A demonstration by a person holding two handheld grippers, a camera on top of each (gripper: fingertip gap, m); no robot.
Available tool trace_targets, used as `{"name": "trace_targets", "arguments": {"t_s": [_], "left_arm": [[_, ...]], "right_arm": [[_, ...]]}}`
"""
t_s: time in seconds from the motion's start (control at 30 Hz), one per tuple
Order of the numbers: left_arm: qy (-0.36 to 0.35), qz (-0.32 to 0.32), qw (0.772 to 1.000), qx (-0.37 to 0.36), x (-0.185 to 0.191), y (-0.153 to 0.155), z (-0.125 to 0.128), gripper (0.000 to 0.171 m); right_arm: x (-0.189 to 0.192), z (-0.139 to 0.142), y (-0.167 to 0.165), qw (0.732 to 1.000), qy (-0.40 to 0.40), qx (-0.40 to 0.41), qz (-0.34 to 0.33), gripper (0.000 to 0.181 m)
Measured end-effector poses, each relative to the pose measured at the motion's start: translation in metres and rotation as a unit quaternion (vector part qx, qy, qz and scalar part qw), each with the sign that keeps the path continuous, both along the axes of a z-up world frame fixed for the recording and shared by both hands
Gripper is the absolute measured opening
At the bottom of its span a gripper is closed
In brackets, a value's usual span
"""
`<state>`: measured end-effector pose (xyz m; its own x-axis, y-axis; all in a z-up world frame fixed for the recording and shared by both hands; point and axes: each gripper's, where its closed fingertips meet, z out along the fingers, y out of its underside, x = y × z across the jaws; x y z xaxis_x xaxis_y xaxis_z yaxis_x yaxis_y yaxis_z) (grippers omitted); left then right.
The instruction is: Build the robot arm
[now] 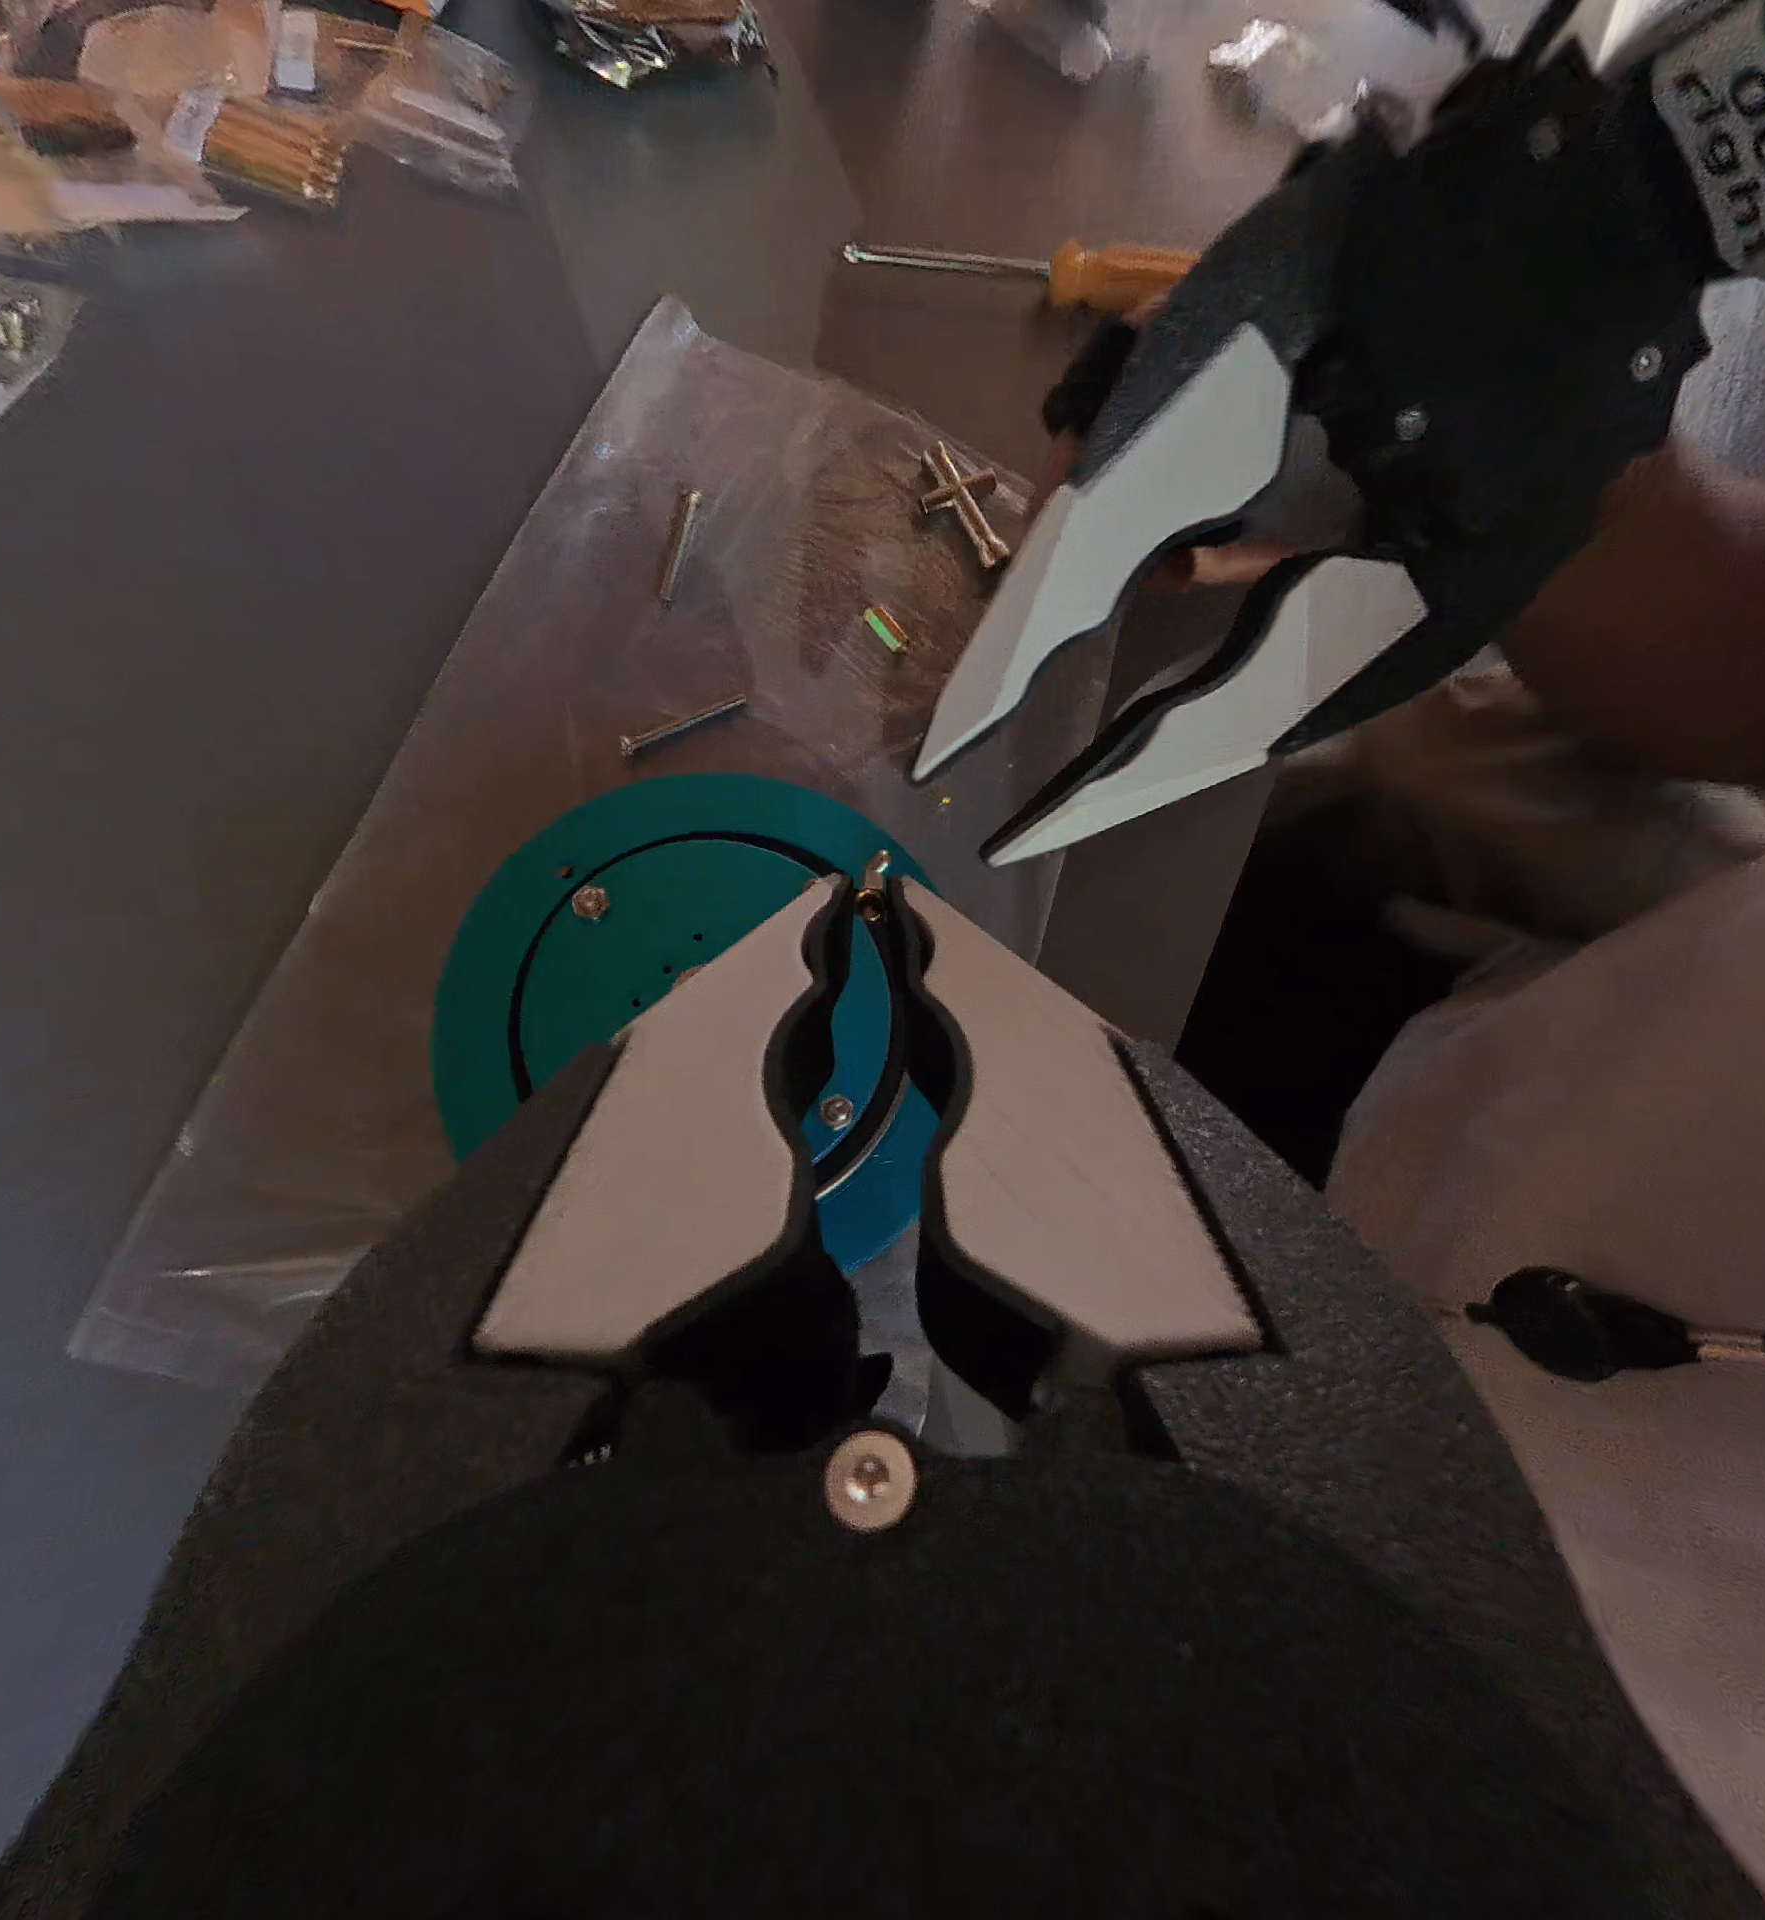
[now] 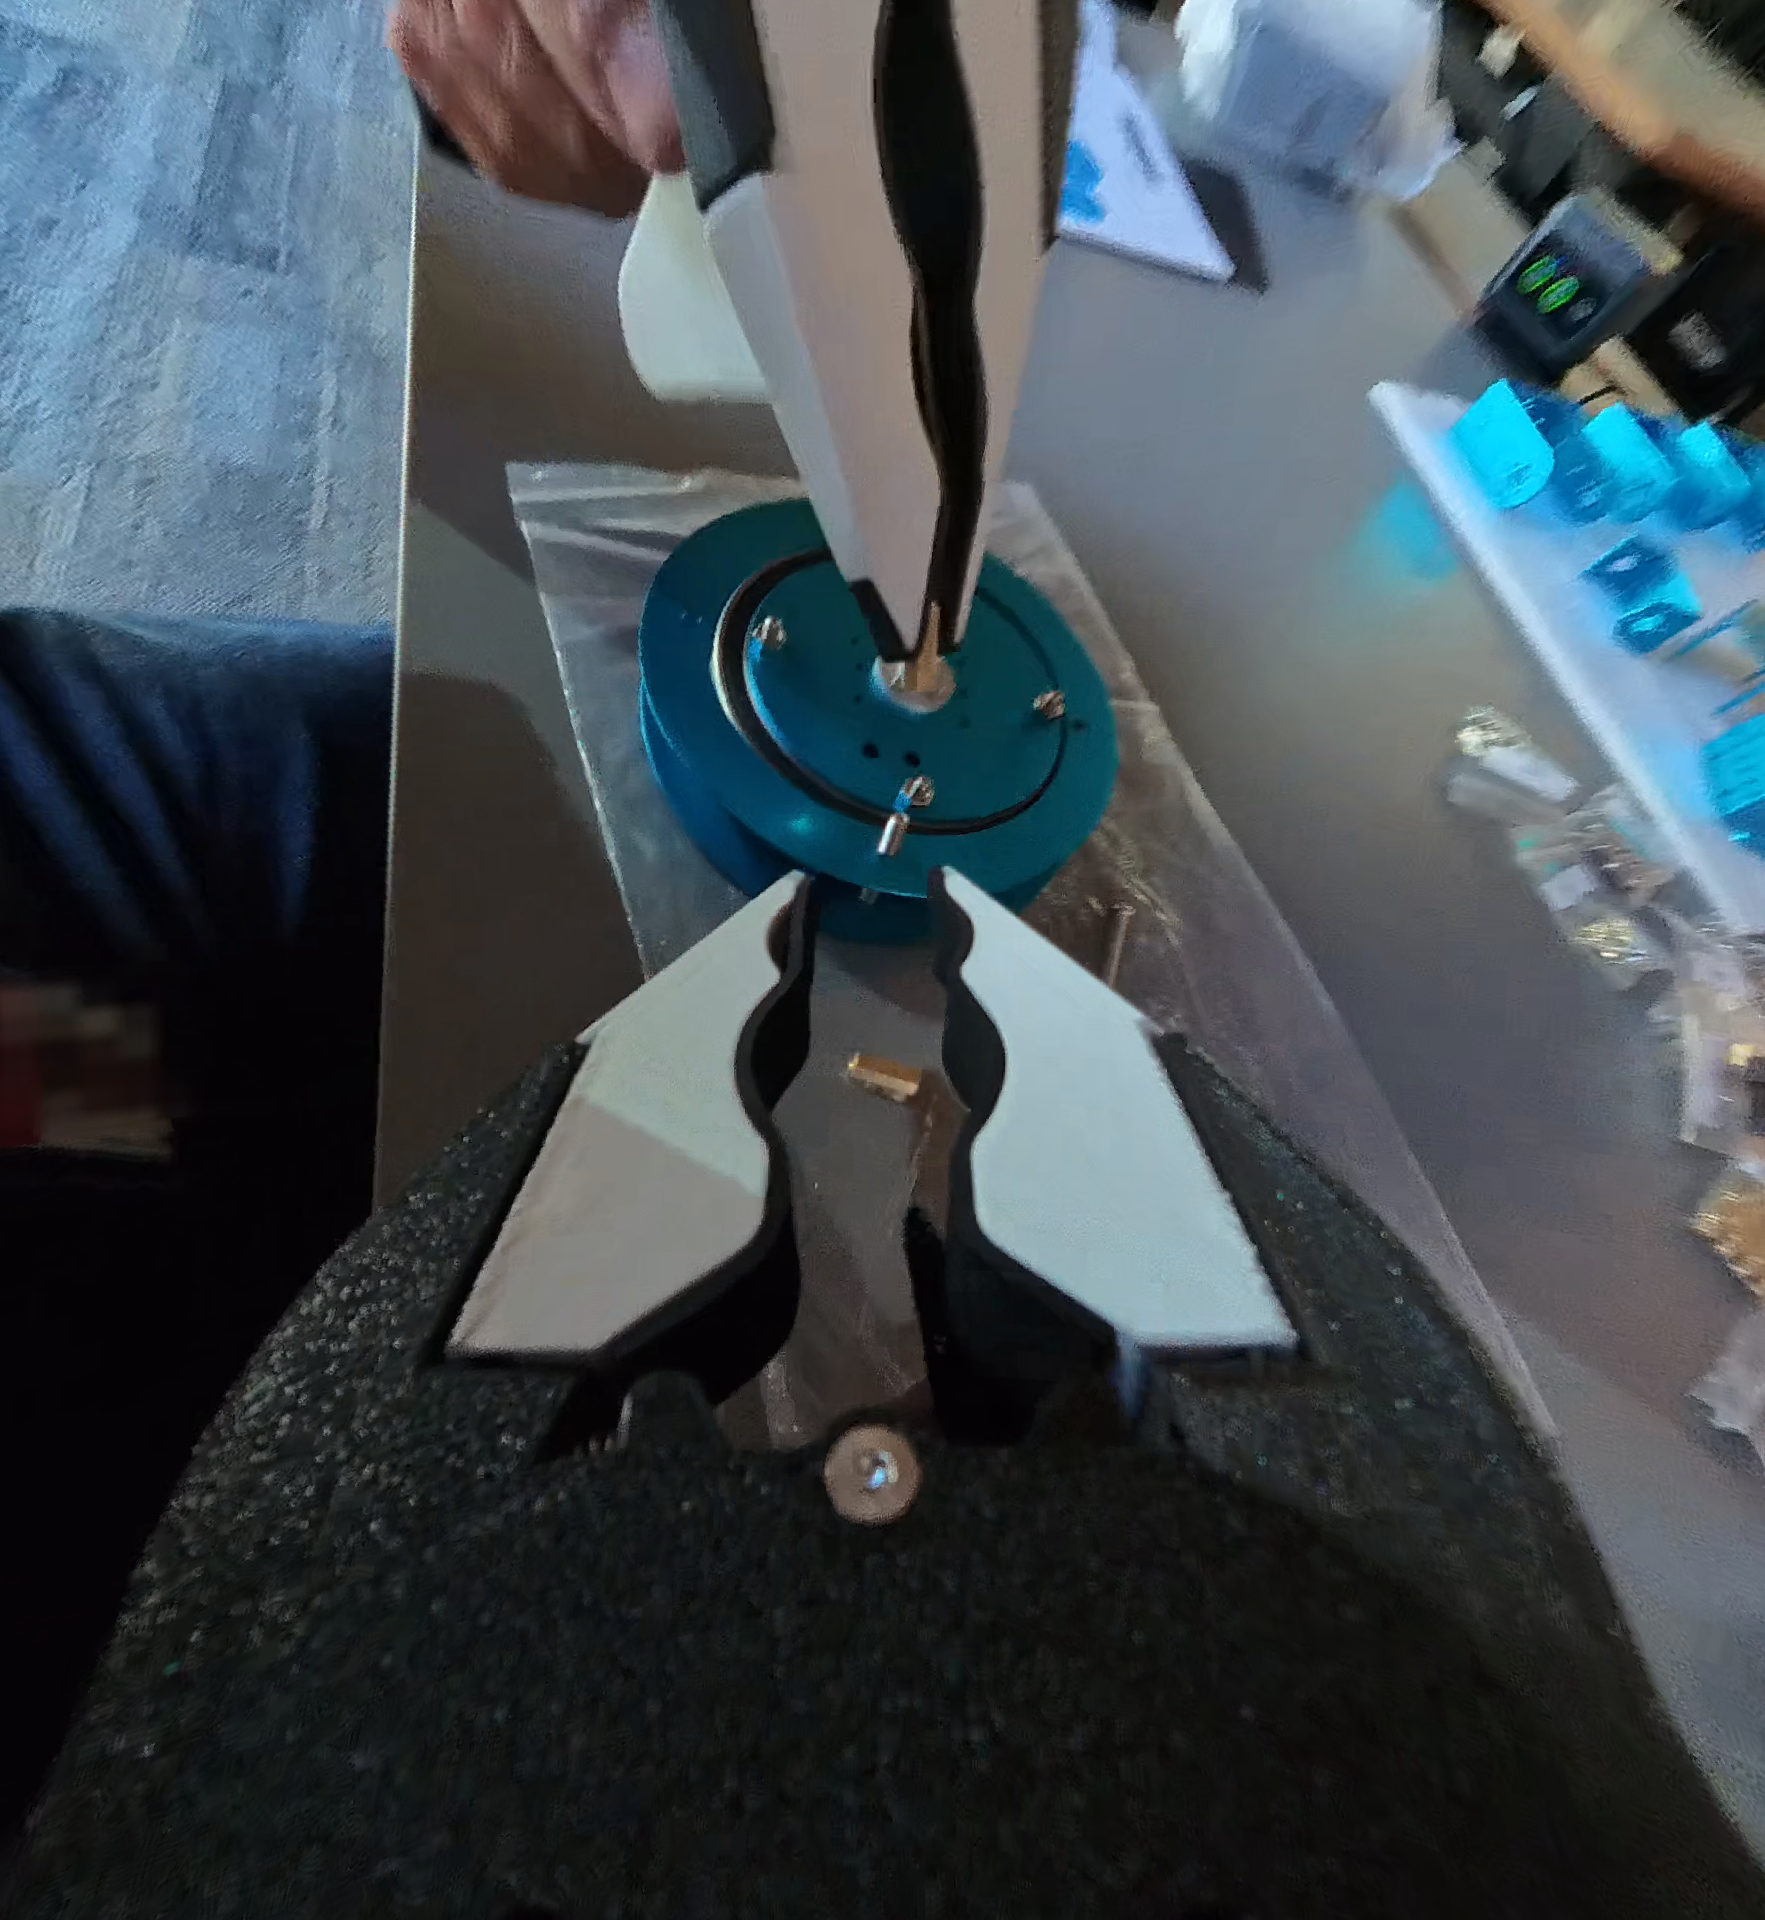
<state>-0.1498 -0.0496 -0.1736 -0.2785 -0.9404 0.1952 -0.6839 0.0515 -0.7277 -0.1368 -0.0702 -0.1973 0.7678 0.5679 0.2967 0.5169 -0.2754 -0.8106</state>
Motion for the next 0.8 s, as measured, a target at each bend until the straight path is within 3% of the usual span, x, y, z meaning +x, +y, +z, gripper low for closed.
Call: {"name": "trace_targets", "arguments": {"t_s": [0.1,0.23,0.37,0.53,0.63,0.73,0.8], "left_arm": [[0.014,-0.021,1.0,0.014,0.003,-0.006,-0.001,0.005],[0.017,-0.017,0.999,0.024,0.005,-0.008,-0.002,0.005],[0.026,-0.02,0.999,0.036,-0.003,-0.012,-0.009,0.005],[0.029,-0.009,0.999,0.036,0.0,-0.008,-0.013,0.005],[0.031,0.011,0.996,0.081,-0.004,0.013,-0.011,0.005],[0.036,0.091,0.982,0.159,-0.023,0.072,-0.003,0.005],[0.068,0.131,0.975,0.164,-0.045,0.104,-0.011,0.006]], "right_arm": [[0.0,-0.004,0.01,1.0,-0.007,-0.015,0.017,0.015],[0.01,0.001,0.005,0.998,0.045,-0.049,0.02,0.016],[0.017,0.008,-0.013,0.986,0.144,-0.082,-0.007,0.022],[0.003,-0.006,-0.02,0.975,0.169,-0.145,-0.01,0.034],[0.012,-0.013,-0.017,0.981,0.132,-0.138,-0.042,0.035],[0.014,-0.011,-0.022,0.978,0.148,-0.134,-0.057,0.034],[0.011,-0.008,-0.028,0.976,0.161,-0.132,-0.058,0.032]]}}
